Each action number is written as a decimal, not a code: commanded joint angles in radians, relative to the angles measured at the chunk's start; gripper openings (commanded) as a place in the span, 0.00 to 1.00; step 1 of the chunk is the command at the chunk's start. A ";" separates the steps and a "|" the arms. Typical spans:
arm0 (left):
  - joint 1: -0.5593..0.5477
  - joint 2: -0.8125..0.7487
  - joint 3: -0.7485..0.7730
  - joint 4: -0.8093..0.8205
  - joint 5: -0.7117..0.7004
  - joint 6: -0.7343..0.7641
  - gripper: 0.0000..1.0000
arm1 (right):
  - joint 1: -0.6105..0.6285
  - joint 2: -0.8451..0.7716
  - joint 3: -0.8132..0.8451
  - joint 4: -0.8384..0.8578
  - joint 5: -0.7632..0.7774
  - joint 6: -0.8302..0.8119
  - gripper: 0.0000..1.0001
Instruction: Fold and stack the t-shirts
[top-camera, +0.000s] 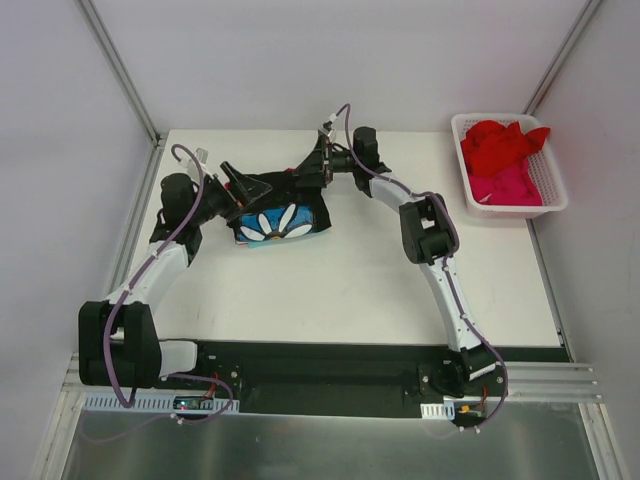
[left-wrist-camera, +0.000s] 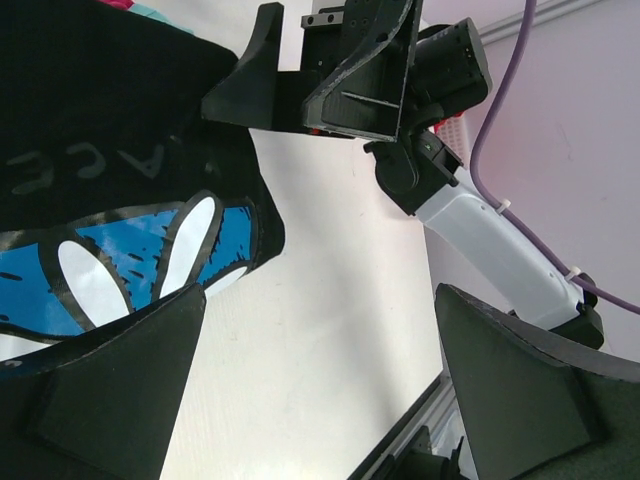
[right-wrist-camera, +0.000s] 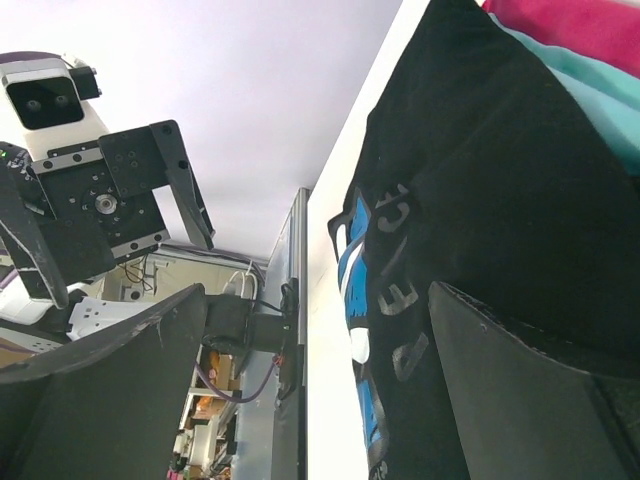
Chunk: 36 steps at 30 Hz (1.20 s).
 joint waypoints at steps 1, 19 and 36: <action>-0.005 -0.049 0.002 -0.004 0.017 -0.003 0.99 | -0.011 -0.136 -0.055 0.087 -0.036 0.012 0.96; -0.209 0.095 0.187 -0.392 -0.270 0.261 0.99 | -0.106 -0.722 -0.371 -1.368 0.751 -0.847 0.96; -0.407 0.521 0.592 -0.697 -0.649 0.367 0.99 | -0.098 -1.069 -0.796 -1.424 1.163 -0.758 0.96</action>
